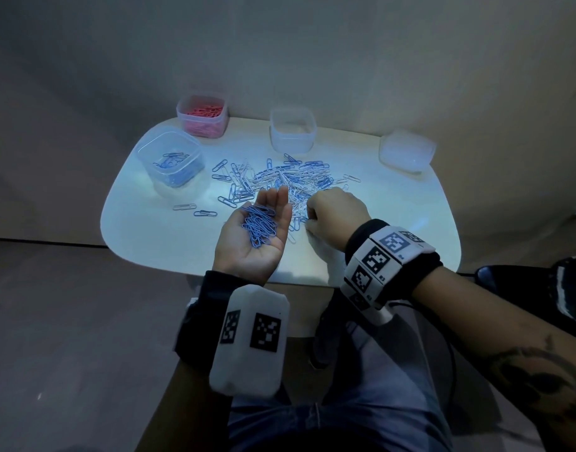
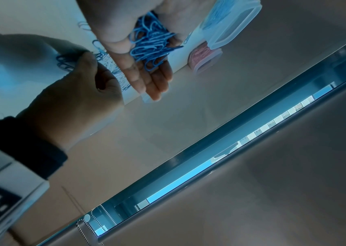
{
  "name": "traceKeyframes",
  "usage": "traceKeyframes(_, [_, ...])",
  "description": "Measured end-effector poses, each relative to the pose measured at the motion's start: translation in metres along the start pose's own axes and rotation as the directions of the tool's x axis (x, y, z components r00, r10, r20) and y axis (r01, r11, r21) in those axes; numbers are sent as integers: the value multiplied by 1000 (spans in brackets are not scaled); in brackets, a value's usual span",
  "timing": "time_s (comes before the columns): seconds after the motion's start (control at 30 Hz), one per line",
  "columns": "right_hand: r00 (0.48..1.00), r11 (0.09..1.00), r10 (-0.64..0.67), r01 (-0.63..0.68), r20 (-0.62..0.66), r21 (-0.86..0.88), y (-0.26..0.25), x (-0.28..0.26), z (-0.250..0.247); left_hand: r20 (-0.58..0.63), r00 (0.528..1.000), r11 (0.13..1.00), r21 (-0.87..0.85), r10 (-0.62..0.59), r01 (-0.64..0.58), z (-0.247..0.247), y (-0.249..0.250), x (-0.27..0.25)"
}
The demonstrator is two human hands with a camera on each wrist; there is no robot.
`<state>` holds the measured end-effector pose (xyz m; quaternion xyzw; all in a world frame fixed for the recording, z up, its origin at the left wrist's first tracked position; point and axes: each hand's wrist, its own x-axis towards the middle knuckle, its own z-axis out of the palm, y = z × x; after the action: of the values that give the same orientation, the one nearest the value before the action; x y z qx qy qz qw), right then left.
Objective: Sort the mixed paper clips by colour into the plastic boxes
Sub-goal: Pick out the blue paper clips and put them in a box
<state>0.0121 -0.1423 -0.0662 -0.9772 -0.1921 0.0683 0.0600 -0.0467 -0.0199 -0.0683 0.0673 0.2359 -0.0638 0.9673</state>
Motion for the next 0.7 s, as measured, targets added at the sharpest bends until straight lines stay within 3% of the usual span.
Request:
traceKeyframes(0.3, [993, 996, -19, 29, 113, -83, -3, 4, -10, -10, 1000, 1000, -16, 2, -2, -2, -1, 0])
traceKeyframes(0.37, [994, 1000, -6, 6, 105, -5, 2, 8, -12, -25, 1000, 1000, -15, 10, -10, -3, 0, 1])
traceKeyframes(0.43, [995, 983, 16, -33, 95, 183, 13, 12, -17, -37, 999, 1000, -18, 25, -25, -6, 1, 2])
traceKeyframes(0.5, [992, 888, 36, -87, 122, 451, 23, 10, -26, -40, 999, 999, -9, 36, -36, -10, 1, 6])
traceKeyframes(0.57, [984, 735, 25, -139, 178, 664, 27, 2, -34, -47, 998, 999, 43, 31, -29, -11, -4, 9])
traceKeyframes(0.7, [964, 454, -125, -153, 233, 877, 18, -14, -39, -53, 999, 995, 98, 12, -7, -4, -18, 10])
